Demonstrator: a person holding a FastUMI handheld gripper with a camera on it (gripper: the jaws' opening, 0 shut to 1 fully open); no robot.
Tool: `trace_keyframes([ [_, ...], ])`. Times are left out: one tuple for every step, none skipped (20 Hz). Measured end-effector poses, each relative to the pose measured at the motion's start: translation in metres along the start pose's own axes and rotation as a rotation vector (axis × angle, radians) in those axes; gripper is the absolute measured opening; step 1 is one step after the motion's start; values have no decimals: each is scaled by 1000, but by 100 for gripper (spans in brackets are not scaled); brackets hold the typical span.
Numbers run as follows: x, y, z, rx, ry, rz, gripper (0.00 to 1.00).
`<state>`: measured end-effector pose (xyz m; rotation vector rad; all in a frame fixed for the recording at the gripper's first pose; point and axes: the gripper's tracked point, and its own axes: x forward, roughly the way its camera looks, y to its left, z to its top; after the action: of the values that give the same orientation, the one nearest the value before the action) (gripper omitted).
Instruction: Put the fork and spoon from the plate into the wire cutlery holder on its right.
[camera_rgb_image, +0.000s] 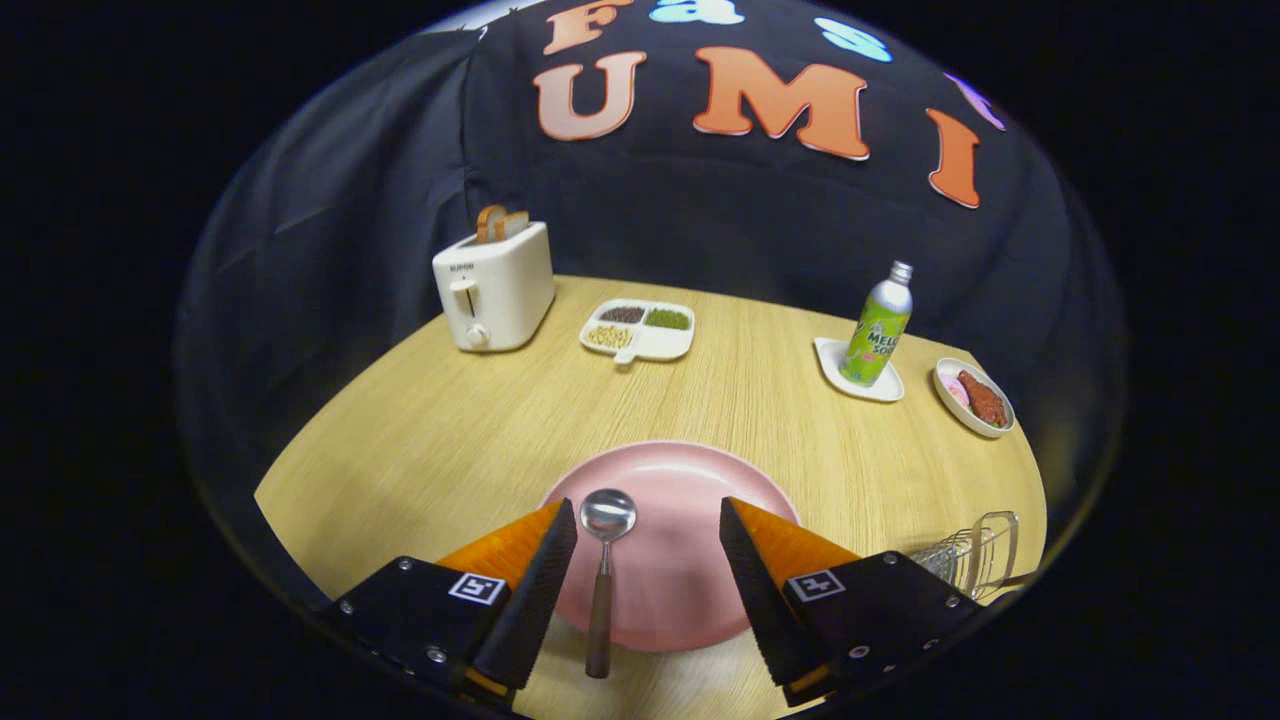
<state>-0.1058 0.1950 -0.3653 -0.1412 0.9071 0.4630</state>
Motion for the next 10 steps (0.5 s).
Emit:
trace_keyframes([
  [3,2,-9,-16,39,13,87],
  [6,6,-15,-28,72,22,87],
  [7,7,-21,-39,103,32,87],
  [9,8,-27,-47,133,40,87],
  [11,9,-34,-51,167,48,87],
  [11,10,-40,-51,207,63,85],
  [11,13,-47,-47,252,82,85],
  [12,14,-52,-43,282,92,85],
  [13,14,-55,-44,307,96,84],
  [15,15,-58,-50,323,96,82],
])
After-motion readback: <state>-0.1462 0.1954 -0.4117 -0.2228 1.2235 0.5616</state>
